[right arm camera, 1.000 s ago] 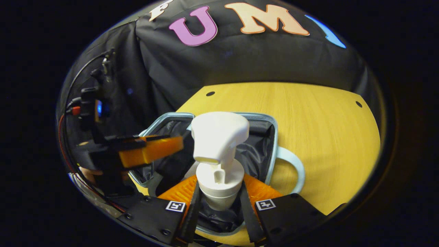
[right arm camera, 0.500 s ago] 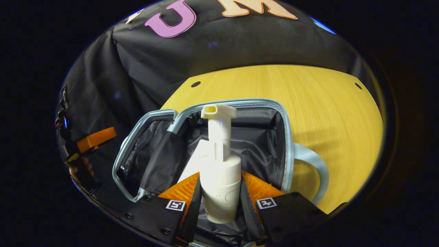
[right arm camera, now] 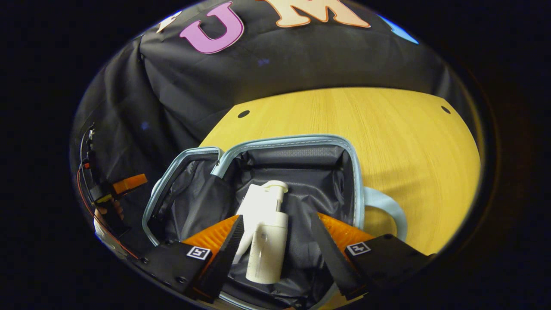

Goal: First open the suitcase, pack the skin care products into it, and then close the suitcase.

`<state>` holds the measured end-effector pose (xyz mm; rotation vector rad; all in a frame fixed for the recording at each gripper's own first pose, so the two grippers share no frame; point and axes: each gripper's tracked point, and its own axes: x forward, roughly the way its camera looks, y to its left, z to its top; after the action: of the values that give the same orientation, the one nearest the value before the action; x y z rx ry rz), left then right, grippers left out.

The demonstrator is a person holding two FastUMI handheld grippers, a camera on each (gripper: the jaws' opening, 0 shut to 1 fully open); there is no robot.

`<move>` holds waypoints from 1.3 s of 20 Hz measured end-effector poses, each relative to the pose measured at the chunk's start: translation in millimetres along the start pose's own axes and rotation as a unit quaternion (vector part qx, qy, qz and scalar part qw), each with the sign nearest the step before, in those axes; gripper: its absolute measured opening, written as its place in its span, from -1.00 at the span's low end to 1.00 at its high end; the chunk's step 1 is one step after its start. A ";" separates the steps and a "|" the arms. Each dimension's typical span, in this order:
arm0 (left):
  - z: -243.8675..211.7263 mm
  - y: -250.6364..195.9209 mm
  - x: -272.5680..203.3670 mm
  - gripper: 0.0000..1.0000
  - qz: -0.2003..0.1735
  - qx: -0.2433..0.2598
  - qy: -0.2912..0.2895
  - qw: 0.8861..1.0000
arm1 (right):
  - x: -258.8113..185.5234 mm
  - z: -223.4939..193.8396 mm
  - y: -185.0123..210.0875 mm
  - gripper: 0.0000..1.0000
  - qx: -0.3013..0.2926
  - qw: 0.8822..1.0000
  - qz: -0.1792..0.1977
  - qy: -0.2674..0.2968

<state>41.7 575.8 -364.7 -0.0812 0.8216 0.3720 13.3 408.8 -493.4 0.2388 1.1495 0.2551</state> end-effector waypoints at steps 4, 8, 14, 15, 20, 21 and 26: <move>-18.4 13.9 24.9 0.31 -0.003 -0.028 0.039 0.999 | -20.4 18.3 -8.6 0.97 0.021 0.999 -0.004 -0.027; -34.7 23.1 43.7 0.31 -0.006 -0.016 0.073 0.997 | -33.5 30.9 -25.9 0.96 0.028 0.998 -0.021 -0.046; -51.0 38.9 66.7 0.29 0.001 0.012 0.124 0.992 | -47.0 34.9 -39.3 0.96 0.029 0.997 -0.038 -0.061; -51.5 39.1 70.0 0.28 -0.005 0.005 0.129 0.992 | -50.5 33.7 -39.8 0.96 0.030 0.997 -0.039 -0.062; -66.5 45.9 67.4 -0.21 -0.036 -0.004 0.172 0.985 | -60.1 35.3 -48.5 0.97 0.033 0.996 -0.045 -0.076; -69.3 40.0 65.5 -0.47 -0.036 0.000 0.184 0.982 | -61.4 35.1 -49.9 0.96 0.032 0.995 -0.046 -0.079; -52.6 28.1 49.6 -0.92 -0.039 0.027 0.169 0.984 | -74.0 36.7 -54.5 0.97 0.034 0.994 -0.044 -0.096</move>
<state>25.7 605.3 -434.7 -0.1276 1.1604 0.2651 22.7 331.6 -432.3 0.2651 0.9768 0.1128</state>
